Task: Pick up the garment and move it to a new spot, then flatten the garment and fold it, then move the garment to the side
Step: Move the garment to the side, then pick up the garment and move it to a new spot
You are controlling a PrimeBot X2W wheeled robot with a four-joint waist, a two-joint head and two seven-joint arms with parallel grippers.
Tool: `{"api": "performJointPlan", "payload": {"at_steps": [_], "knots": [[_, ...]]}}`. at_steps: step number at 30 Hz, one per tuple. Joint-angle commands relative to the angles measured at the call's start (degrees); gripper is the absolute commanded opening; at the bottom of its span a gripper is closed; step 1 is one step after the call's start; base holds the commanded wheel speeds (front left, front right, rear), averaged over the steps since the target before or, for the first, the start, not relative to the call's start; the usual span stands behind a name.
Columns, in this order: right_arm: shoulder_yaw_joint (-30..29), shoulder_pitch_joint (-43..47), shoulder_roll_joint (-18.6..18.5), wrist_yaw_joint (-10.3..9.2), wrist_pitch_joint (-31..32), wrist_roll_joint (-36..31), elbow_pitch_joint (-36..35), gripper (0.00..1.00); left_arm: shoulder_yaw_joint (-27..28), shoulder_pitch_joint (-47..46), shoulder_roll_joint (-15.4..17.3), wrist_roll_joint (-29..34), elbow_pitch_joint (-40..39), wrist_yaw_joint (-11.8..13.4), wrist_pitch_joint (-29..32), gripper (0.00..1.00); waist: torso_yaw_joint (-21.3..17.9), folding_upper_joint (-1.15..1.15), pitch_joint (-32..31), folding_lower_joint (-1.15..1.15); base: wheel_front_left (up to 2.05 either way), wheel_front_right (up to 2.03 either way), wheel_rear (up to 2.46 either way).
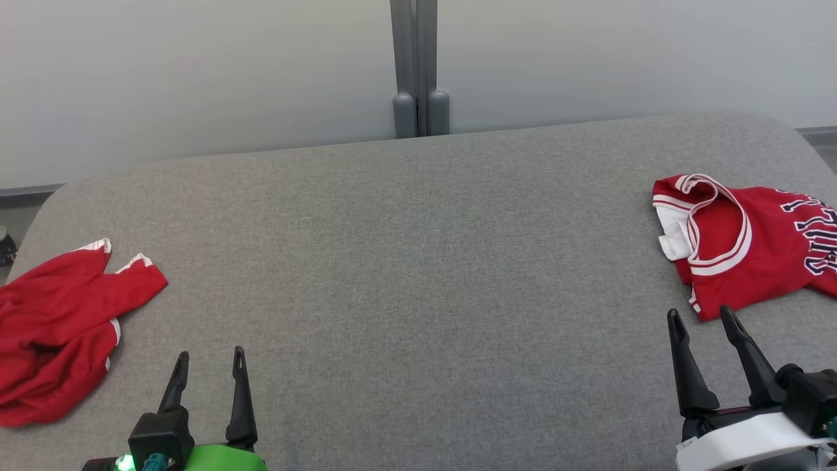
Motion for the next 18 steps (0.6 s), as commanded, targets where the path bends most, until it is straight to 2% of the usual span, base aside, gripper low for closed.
{"api": "performJointPlan", "payload": {"at_steps": [1,4,8,18], "knots": [[-0.3,0.5,0.1,-0.11,0.1,0.0,-0.2,1.0,0.0,0.2,0.5,-0.2,0.1,0.3,-0.1,1.0,0.2,0.0,0.0,0.0,0.0,0.0,0.0],[-0.5,0.5,0.2,-0.11,0.1,-0.1,-0.3,1.0,0.0,-0.4,0.5,-0.3,0.3,0.4,0.0,1.0,1.0,0.0,0.2,0.0,0.0,0.0,0.0],[-0.4,0.6,-0.2,-0.11,0.3,-0.3,-1.1,1.0,-0.1,-1.8,0.1,-0.5,0.4,0.3,-0.2,1.0,4.2,0.0,0.7,0.0,0.0,0.0,0.0],[1.8,-1.1,-1.2,-0.1,2.2,-0.5,-5.2,1.0,1.4,-5.9,-0.8,-1.7,2.0,-0.5,-0.8,1.0,17.4,0.0,2.1,0.0,0.0,0.0,0.0]]}}
